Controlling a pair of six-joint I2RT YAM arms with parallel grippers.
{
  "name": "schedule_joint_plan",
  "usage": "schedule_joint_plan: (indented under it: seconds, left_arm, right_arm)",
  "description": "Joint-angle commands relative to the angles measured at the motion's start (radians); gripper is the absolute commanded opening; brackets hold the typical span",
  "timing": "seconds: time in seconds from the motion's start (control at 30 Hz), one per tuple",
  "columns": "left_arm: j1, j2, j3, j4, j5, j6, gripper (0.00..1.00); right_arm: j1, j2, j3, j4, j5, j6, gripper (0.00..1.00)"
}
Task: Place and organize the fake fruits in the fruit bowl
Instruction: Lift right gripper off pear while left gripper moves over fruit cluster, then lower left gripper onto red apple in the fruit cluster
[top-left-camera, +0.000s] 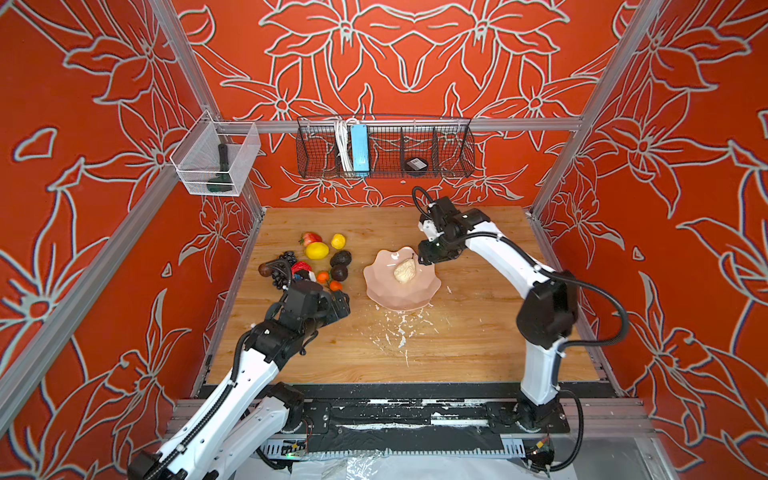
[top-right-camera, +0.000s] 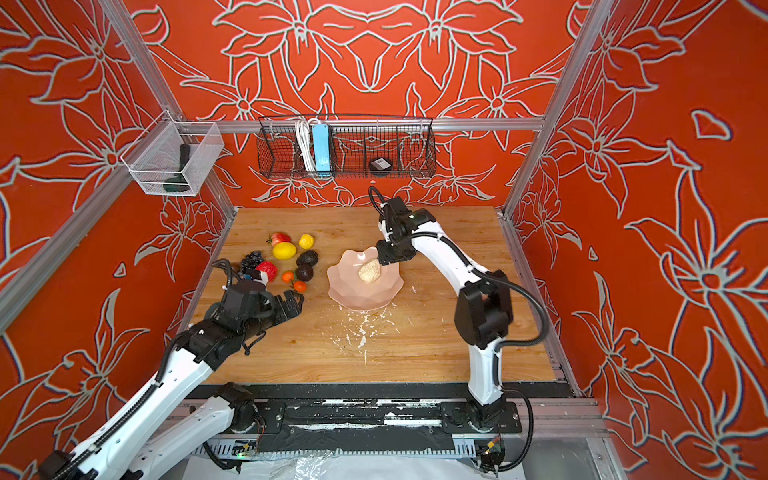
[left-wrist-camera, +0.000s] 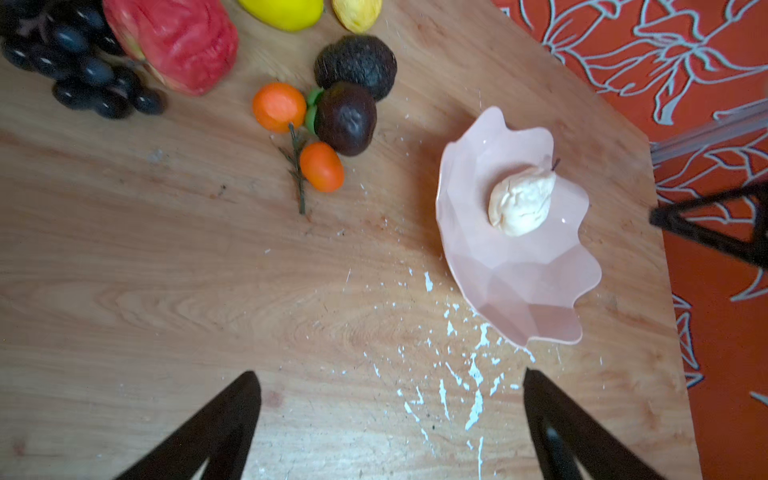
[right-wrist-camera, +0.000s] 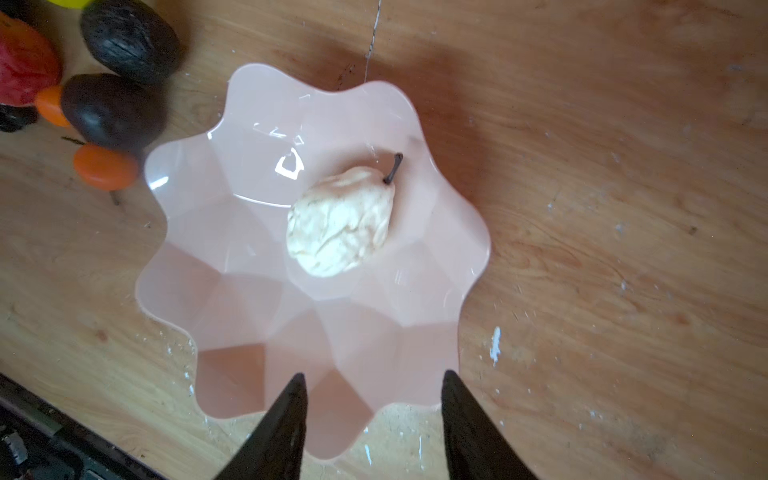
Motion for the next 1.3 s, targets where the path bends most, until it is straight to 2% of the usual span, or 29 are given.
schedule_joint_plan:
  seconds: [0.0, 0.23, 0.43, 0.53, 0.63, 0.77, 0.83, 1.0, 1.13, 1.27]
  left_arm:
    - [0.043, 0.103, 0.086, -0.037, -0.009, 0.022, 0.98]
    - [0.151, 0.35, 0.248, -0.057, -0.04, -0.011, 0.97]
    - [0.253, 0.492, 0.343, -0.075, -0.142, -0.008, 0.94]
    - [0.308, 0.588, 0.425, -0.108, -0.173, 0.025, 0.98]
    - [0.376, 0.673, 0.47, -0.081, -0.123, 0.045, 0.98]
    - [0.419, 0.802, 0.551, -0.081, -0.066, 0.082, 0.97]
    - [0.426, 0.879, 0.613, -0.079, -0.001, 0.165, 0.96]
    - [0.436, 1.022, 0.767, -0.191, -0.01, 0.236, 0.96]
    - [0.44, 1.069, 0.814, -0.222, -0.062, 0.25, 0.98]
    - [0.453, 1.106, 0.833, -0.236, -0.046, 0.25, 0.98]
  right_arm:
    - [0.021, -0.162, -0.146, 0.115, -0.014, 0.058, 0.54]
    - [0.029, -0.47, -0.494, 0.324, -0.077, 0.179, 0.56]
    - [0.031, -0.629, -0.687, 0.451, -0.13, 0.249, 0.57]
    - [0.03, -0.681, -0.757, 0.489, -0.15, 0.271, 0.58]
    - [0.031, -0.722, -0.805, 0.501, -0.151, 0.281, 0.59]
    - [0.031, -0.763, -0.84, 0.49, -0.165, 0.268, 0.59]
    - [0.03, -0.785, -0.857, 0.487, -0.166, 0.253, 0.59]
    - [0.029, -0.819, -0.879, 0.46, -0.149, 0.21, 0.6]
    - [0.03, -0.825, -0.891, 0.462, -0.147, 0.203, 0.61]
    - [0.03, -0.815, -0.896, 0.473, -0.159, 0.206, 0.6]
